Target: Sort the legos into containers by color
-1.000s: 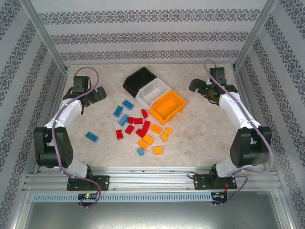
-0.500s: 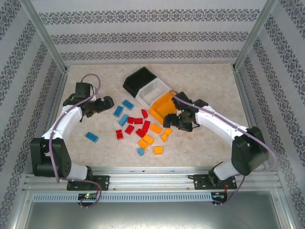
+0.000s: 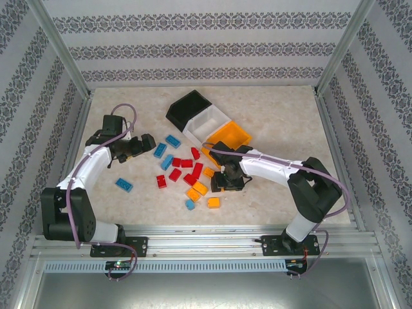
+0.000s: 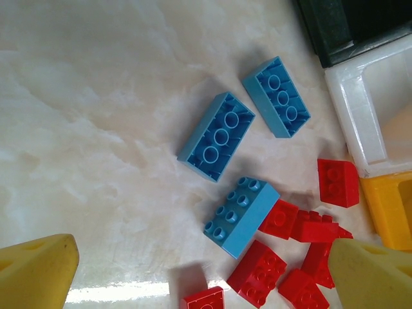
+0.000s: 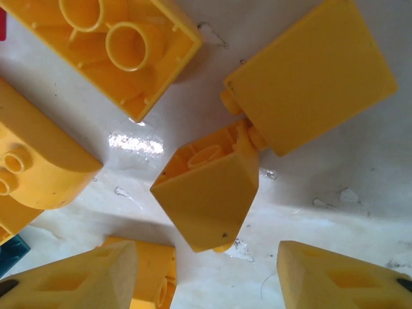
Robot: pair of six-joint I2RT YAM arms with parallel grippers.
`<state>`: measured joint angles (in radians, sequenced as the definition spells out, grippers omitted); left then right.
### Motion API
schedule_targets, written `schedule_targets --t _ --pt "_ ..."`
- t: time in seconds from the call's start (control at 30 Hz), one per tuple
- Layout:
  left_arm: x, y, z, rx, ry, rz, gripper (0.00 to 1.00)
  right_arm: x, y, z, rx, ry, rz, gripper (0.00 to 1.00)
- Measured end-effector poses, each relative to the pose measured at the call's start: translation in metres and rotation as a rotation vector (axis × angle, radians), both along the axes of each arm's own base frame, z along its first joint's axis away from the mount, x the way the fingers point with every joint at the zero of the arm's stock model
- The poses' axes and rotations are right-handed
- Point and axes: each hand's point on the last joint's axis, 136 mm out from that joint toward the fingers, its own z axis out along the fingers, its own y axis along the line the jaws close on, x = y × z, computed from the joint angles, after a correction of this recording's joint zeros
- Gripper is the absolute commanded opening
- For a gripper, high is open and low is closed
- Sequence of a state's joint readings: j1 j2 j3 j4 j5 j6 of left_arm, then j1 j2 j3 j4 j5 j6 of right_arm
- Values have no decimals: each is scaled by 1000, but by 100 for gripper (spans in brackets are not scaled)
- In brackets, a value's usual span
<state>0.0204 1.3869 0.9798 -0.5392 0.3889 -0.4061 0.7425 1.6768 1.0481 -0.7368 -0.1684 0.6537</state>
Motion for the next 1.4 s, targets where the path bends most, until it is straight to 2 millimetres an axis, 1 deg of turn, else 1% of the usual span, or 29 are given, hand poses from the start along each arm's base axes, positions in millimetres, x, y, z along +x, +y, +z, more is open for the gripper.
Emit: schedule_targets --t 0.2,0.37,0.6,0.7,0.9,1.03,1.13,1.23,1.4 --pt "-7 0 2 -7 -4 12 100 6 2 -6 -14 -11 10 52" --pt "-13 0 0 -13 0 22 100 12 5 -13 -33 -12 20 50" --pt "-17 0 -3 -22 13 37 100 21 8 -17 -49 -23 27 43" --pt "-18 0 -4 -25 15 41 100 21 7 -21 -60 -19 28 39" --pt "-19 -1 -4 -32 18 47 100 23 5 -21 -71 -33 25 30" --pt "-22 -2 -8 -41 32 54 100 20 0 -20 -83 -47 25 27" --pt "-22 -2 -8 -46 33 55 100 16 -4 -14 -86 -64 28 26" --pt "-21 -3 -7 -53 28 52 100 10 -6 -1 -70 -90 26 26" --pt "-20 -5 -6 -64 23 49 100 4 -11 34 -12 -145 -9 26"
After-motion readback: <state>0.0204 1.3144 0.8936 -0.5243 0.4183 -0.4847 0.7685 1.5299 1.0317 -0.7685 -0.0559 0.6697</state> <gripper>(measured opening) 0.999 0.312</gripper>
